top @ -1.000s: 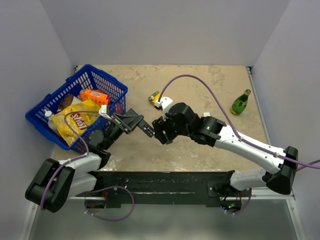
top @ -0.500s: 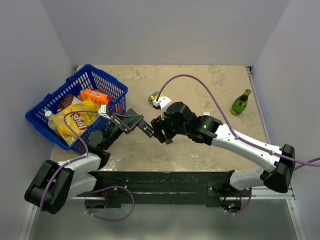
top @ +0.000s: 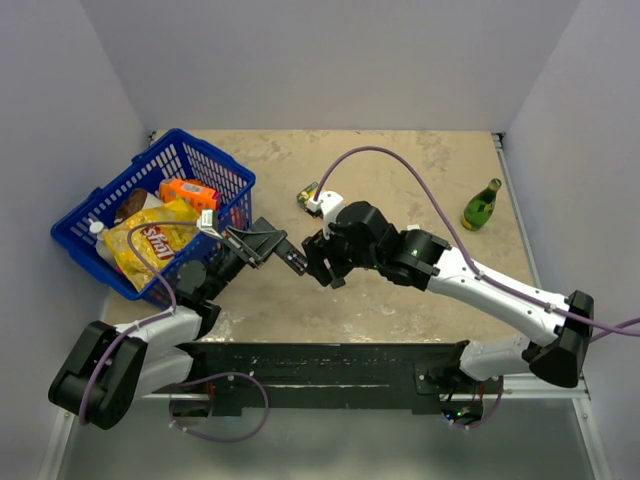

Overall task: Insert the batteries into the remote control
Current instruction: Load the battery into the remote control.

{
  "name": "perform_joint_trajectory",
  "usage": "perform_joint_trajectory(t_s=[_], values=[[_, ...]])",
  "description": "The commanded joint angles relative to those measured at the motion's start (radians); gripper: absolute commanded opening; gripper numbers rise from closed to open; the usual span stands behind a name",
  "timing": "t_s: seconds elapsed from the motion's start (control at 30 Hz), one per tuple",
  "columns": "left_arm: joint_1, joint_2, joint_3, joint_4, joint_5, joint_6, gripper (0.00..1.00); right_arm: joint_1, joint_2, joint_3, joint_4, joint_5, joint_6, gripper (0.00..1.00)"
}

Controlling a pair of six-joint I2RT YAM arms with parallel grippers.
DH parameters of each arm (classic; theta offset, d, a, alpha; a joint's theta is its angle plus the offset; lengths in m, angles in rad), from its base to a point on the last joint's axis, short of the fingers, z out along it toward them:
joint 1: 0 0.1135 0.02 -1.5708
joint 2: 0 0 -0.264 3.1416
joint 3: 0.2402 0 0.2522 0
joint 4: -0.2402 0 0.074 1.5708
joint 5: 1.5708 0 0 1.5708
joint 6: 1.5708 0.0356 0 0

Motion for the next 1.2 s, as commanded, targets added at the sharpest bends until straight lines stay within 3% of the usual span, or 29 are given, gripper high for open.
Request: perform_joint_trajectory(t_s=[0.0,0.67,1.0,1.17], values=[[-0.005,-0.002,0.024,0.042,-0.003,-0.008,0.0,-0.004,-0.064,0.033,-0.002,0.01,-0.011,0.7],[-0.006,-0.023,0.034,0.026,0.016,-0.007,0.0,-0.023,-0.052,-0.013,0.044,-0.021,-0.028,0.68],[-0.006,-0.034,0.047,0.003,0.054,-0.005,0.0,-0.033,-0.234,-0.156,0.208,-0.29,-0.325,0.58],[-0.008,-0.051,0.074,-0.04,0.074,0.013,0.0,-0.033,-0.244,-0.153,0.197,-0.355,-0.52,0.61]])
